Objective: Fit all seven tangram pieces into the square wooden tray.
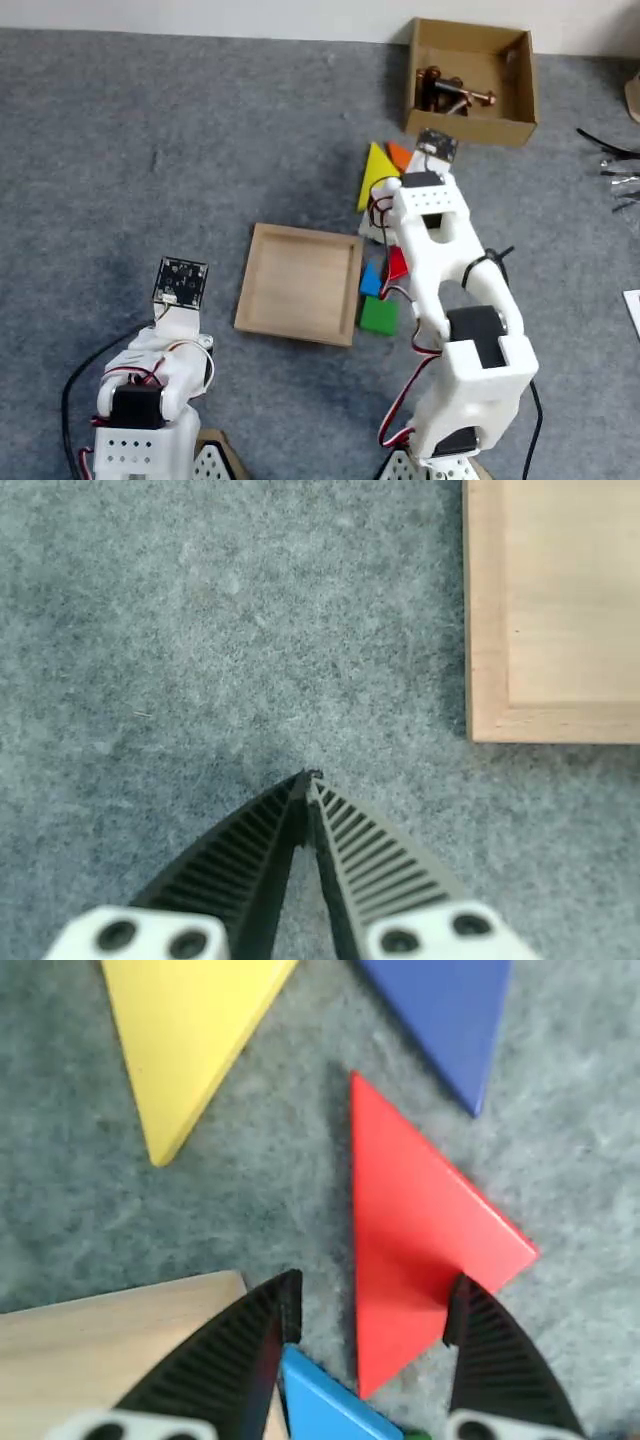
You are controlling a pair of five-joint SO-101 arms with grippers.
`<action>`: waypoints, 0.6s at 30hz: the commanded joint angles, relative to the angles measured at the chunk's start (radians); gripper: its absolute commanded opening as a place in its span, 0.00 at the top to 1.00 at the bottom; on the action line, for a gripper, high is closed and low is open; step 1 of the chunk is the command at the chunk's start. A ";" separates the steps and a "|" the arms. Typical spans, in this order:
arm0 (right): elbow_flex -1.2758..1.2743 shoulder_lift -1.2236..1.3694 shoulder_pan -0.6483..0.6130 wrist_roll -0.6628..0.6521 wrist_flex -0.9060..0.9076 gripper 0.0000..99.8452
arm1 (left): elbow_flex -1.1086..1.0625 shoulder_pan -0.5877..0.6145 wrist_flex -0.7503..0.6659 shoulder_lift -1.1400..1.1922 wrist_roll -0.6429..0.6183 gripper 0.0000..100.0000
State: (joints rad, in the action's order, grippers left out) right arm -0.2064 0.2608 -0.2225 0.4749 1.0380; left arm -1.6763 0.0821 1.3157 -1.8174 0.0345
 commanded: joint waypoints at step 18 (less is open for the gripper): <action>0.004 0.005 0.033 -0.255 0.153 0.78 | -0.019 0.010 0.003 -0.005 0.009 0.99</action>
State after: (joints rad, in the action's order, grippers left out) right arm -0.2094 0.2869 -0.2025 0.2892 1.1531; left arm -1.6763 0.0821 1.3157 -1.8174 0.0345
